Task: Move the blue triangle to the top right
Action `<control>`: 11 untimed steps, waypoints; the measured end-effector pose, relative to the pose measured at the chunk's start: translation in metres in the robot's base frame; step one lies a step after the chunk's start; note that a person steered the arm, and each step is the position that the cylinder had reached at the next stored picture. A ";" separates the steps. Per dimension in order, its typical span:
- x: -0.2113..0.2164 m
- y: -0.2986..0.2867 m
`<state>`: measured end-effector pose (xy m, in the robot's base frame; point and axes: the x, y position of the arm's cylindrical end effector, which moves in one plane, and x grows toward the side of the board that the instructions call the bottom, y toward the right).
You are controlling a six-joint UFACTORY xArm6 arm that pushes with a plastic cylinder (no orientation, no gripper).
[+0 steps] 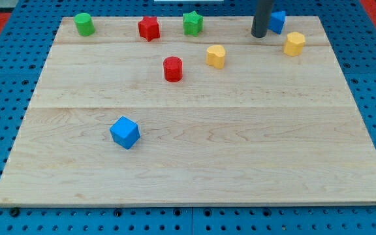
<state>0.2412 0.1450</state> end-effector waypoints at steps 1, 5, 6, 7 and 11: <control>-0.023 -0.011; -0.025 0.019; -0.019 0.040; -0.019 0.058; 0.000 -0.006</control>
